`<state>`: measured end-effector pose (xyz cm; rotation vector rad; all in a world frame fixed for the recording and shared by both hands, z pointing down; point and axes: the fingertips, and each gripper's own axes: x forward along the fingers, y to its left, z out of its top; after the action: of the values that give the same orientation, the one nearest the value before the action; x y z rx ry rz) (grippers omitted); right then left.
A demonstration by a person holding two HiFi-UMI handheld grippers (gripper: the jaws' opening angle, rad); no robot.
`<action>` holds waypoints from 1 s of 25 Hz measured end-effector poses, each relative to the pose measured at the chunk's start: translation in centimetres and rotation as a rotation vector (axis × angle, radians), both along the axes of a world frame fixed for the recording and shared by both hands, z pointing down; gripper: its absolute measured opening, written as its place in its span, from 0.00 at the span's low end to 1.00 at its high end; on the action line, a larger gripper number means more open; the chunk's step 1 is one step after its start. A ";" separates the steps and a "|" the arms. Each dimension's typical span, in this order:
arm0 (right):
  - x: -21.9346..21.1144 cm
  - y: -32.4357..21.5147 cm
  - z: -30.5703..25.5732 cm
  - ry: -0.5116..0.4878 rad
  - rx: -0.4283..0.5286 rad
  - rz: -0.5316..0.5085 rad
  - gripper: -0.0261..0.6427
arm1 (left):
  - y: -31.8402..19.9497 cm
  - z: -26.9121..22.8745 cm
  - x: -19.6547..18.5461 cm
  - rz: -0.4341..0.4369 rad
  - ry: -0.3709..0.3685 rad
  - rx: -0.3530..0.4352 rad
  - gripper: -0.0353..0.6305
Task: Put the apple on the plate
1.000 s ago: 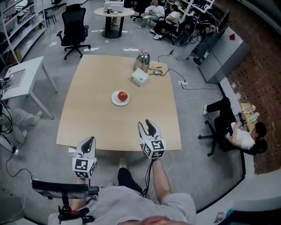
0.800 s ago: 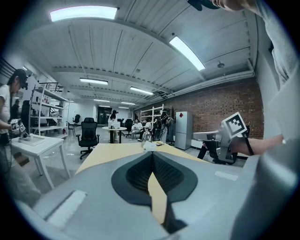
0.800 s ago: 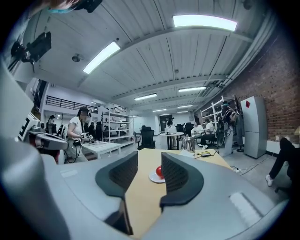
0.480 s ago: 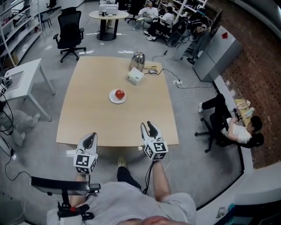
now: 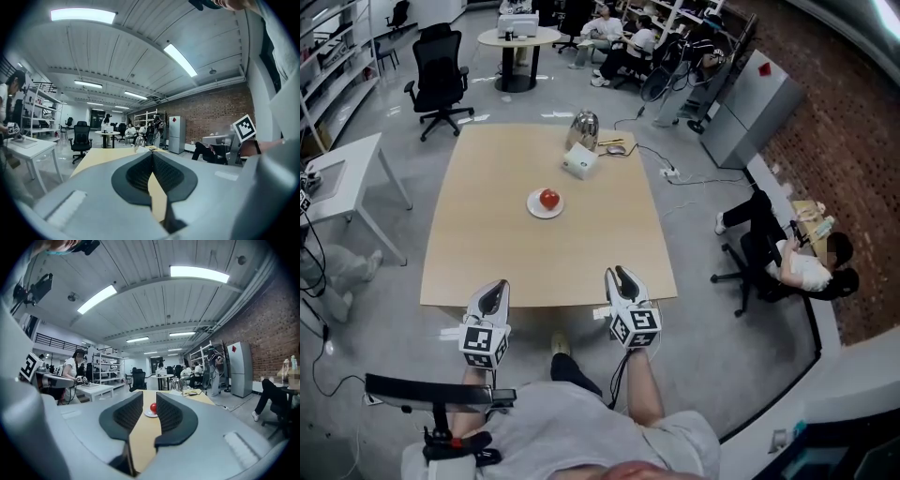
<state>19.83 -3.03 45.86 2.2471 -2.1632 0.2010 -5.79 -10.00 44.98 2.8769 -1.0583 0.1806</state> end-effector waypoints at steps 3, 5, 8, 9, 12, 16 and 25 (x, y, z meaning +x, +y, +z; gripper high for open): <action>0.1 1.2 0.1 -0.007 0.002 0.023 0.17 | 0.3 0.1 0.1 0.010 0.005 0.000 0.08; 0.0 2.0 0.0 -0.013 0.006 0.037 0.16 | 0.6 0.1 0.1 0.017 0.006 0.001 0.08; -0.1 3.3 -0.1 -0.017 0.008 0.055 0.15 | 1.0 -0.1 0.1 0.027 0.008 0.007 0.08; -0.1 3.7 0.0 -0.017 0.009 0.062 0.15 | 1.1 -0.2 0.1 0.031 0.009 0.010 0.08; -0.1 5.0 -0.1 -0.021 0.016 0.086 0.14 | 1.6 -0.4 0.2 0.043 0.010 0.015 0.08; 0.1 6.4 -0.3 -0.025 0.027 0.118 0.13 | 2.0 -0.4 0.3 0.056 0.011 0.019 0.08; 0.1 8.6 0.0 -0.021 0.030 0.164 0.09 | 2.2 -0.2 0.5 0.073 0.012 0.030 0.08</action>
<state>19.97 5.61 45.91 2.4507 -2.0054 0.1962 -5.31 -7.81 44.78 2.9412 -0.9629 0.1527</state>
